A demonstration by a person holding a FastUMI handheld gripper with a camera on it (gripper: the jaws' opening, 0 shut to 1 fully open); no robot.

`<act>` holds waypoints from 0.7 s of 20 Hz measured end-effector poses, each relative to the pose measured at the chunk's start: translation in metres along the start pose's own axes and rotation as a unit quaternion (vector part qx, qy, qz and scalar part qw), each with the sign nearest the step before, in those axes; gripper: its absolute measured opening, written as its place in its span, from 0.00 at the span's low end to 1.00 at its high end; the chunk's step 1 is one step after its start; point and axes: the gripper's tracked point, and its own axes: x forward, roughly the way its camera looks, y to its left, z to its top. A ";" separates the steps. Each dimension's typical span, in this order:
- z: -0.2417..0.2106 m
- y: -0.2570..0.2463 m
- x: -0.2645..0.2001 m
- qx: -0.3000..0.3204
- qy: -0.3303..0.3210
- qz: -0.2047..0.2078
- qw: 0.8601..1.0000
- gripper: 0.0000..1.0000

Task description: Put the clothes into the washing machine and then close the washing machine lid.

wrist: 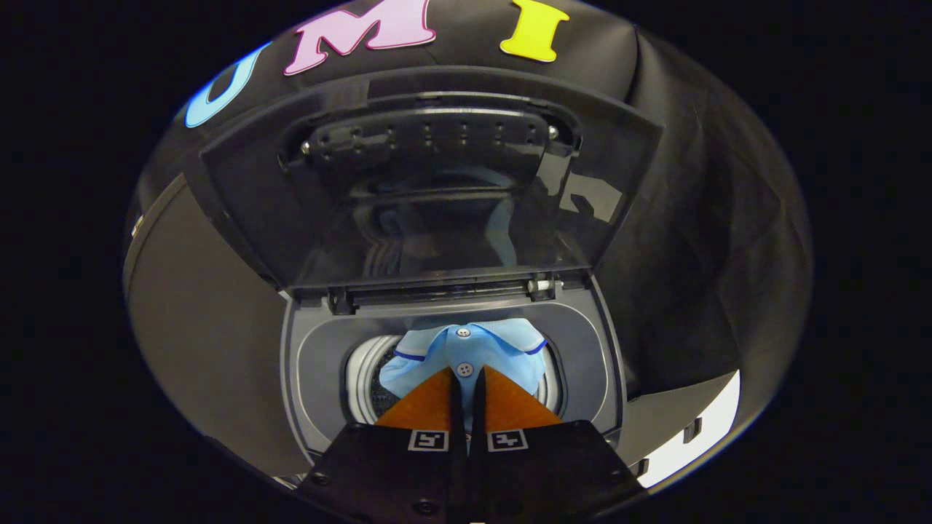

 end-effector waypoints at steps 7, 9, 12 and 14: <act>-0.046 0.002 0.045 -0.017 0.040 0.017 0.999 0.05; -0.058 0.005 0.055 -0.025 0.049 0.020 0.998 0.05; -0.069 0.010 0.066 -0.038 0.060 0.027 0.997 0.05; -0.074 0.013 0.071 -0.045 0.064 0.030 0.996 0.05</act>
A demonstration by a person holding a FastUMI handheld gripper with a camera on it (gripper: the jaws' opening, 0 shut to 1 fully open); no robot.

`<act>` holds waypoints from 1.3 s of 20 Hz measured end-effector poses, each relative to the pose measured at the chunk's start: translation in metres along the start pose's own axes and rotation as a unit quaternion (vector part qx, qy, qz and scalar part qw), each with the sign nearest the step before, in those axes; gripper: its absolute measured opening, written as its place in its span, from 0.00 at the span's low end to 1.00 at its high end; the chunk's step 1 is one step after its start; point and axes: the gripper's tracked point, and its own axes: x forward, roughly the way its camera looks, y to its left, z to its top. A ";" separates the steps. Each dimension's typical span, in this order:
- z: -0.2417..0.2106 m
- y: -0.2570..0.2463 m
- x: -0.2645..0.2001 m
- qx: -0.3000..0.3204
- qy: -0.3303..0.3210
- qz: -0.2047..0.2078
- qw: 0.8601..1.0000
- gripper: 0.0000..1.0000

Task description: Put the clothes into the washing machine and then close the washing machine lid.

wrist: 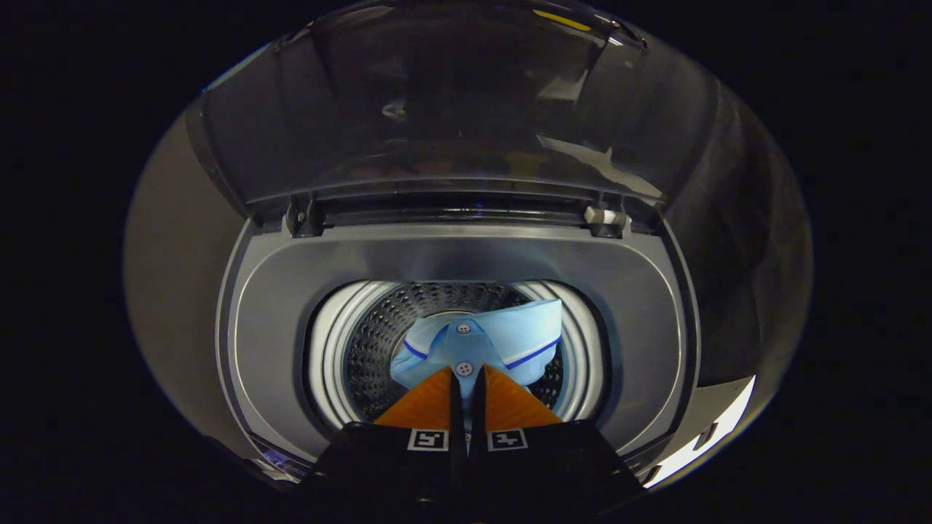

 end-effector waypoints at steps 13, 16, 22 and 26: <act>0.004 -0.005 0.001 0.020 -0.009 0.004 1.000 0.86; 0.005 -0.011 0.003 0.000 -0.006 -0.006 1.000 1.00; 0.023 -0.002 -0.018 0.003 -0.033 0.002 0.999 1.00; 0.048 -0.004 -0.046 0.000 -0.070 -0.001 0.998 1.00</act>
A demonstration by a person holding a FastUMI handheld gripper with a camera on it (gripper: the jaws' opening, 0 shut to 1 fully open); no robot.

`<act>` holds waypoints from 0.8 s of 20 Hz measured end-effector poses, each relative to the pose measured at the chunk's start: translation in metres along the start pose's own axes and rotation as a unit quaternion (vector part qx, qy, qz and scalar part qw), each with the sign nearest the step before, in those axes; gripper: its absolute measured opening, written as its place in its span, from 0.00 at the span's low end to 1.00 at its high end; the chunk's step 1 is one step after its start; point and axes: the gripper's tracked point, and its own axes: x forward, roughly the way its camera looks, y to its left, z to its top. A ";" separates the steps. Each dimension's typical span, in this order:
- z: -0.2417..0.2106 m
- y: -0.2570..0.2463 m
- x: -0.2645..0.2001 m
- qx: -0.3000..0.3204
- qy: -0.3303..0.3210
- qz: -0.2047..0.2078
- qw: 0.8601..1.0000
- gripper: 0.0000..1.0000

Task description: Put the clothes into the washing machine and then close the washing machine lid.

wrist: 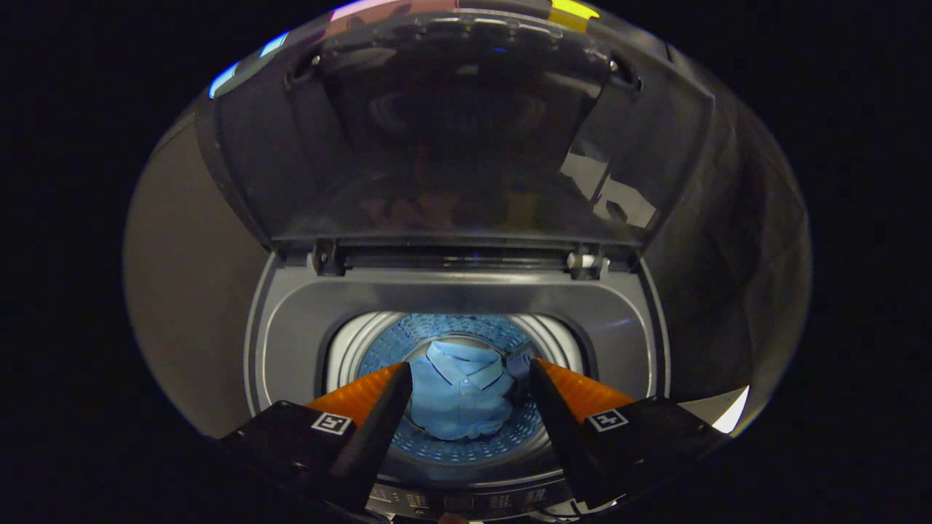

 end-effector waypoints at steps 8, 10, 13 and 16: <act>0.069 -0.002 -0.063 0.002 -0.076 -0.002 0.997 1.00; 0.095 -0.001 -0.082 0.013 -0.102 0.002 0.995 1.00; 0.139 -0.001 -0.115 0.028 -0.145 0.007 0.989 1.00; 0.177 -0.004 -0.137 0.038 -0.179 0.008 0.983 1.00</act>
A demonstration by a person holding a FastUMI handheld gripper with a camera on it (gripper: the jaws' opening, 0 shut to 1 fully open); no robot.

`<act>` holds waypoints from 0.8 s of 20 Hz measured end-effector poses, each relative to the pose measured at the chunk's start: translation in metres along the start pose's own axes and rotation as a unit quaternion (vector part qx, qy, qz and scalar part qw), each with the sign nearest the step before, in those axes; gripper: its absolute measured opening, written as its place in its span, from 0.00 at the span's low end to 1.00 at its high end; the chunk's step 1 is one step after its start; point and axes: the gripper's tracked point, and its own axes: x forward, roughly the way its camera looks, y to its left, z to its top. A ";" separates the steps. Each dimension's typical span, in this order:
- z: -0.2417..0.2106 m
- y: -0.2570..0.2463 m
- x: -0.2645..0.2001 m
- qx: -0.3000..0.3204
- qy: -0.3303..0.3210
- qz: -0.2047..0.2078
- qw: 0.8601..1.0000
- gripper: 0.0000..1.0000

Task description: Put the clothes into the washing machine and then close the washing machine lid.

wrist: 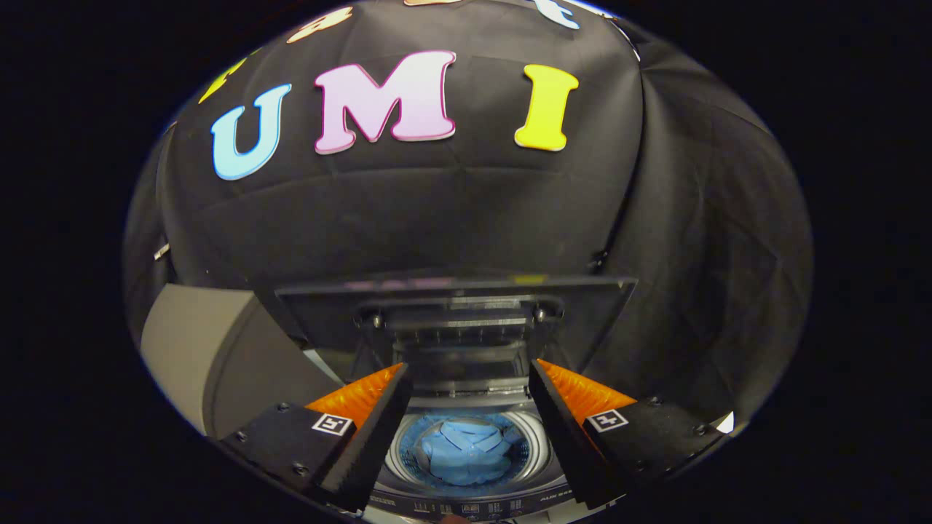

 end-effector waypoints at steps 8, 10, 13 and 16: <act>0.084 0.008 0.019 0.005 -0.043 0.006 0.999 1.00; 0.092 0.010 0.036 0.012 -0.032 0.009 0.999 1.00; 0.080 0.007 0.061 0.010 -0.007 0.014 1.000 1.00; 0.062 0.014 0.075 -0.012 0.024 0.009 1.000 1.00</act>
